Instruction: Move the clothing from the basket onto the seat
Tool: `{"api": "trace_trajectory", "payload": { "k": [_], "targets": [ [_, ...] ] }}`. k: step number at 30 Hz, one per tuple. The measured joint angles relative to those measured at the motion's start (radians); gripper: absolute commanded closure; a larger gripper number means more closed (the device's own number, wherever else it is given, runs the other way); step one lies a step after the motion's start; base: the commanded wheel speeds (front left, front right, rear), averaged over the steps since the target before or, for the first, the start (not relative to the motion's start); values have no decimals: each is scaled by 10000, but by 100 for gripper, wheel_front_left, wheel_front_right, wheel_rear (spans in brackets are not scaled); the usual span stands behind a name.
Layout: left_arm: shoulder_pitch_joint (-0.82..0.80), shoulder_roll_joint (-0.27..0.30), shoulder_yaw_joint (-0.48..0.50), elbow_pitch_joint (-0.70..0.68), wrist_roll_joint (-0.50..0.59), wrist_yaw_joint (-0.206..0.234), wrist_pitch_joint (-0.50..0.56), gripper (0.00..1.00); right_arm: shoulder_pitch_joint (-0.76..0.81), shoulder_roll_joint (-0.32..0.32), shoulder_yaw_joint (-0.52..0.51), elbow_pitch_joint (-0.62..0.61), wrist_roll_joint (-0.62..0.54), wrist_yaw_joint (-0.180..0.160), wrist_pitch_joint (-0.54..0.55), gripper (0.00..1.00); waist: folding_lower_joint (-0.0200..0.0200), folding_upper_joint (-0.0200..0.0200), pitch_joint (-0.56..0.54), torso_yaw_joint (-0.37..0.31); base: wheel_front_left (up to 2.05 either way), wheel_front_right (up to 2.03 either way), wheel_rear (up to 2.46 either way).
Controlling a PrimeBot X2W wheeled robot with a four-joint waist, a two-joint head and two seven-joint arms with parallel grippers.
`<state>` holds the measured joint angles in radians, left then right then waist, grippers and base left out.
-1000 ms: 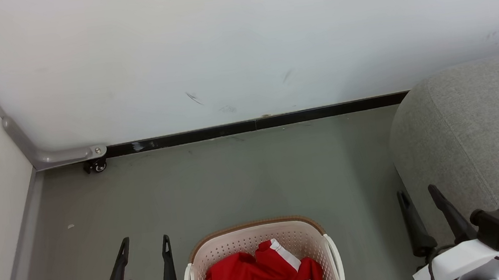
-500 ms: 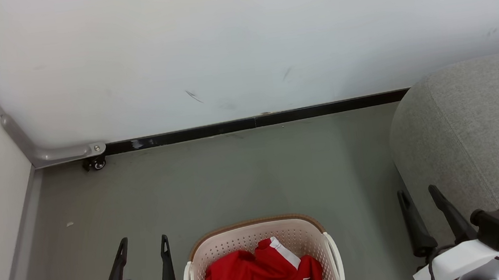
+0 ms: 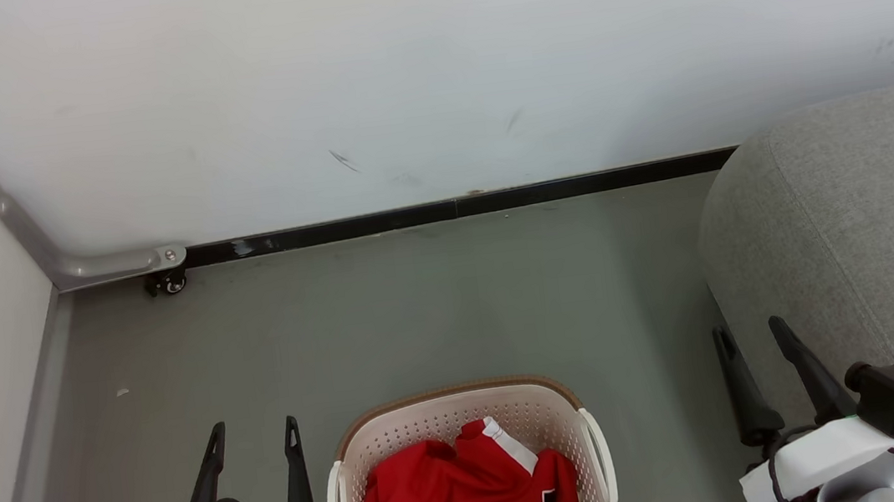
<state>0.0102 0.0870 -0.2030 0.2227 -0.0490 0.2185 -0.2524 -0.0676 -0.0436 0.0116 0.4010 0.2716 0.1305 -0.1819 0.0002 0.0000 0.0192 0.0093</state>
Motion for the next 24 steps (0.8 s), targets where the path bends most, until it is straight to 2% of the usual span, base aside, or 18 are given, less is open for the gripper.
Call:
{"api": "trace_trajectory", "payload": {
  "k": [13, 24],
  "targets": [
    [-135, 54, -75, 98, 35, -2, 0, 0, -2, 0, -50, -102, 2, 0, -98, 0, 0, 0, 248, -51, 0, 0, 0],
    [-775, 167, -617, 545, 380, -387, 0, 0, 1, 2, -430, -422, -15, 0, -221, 0, 0, 0, 640, -233, 0, 0, 0]
  ]
}}
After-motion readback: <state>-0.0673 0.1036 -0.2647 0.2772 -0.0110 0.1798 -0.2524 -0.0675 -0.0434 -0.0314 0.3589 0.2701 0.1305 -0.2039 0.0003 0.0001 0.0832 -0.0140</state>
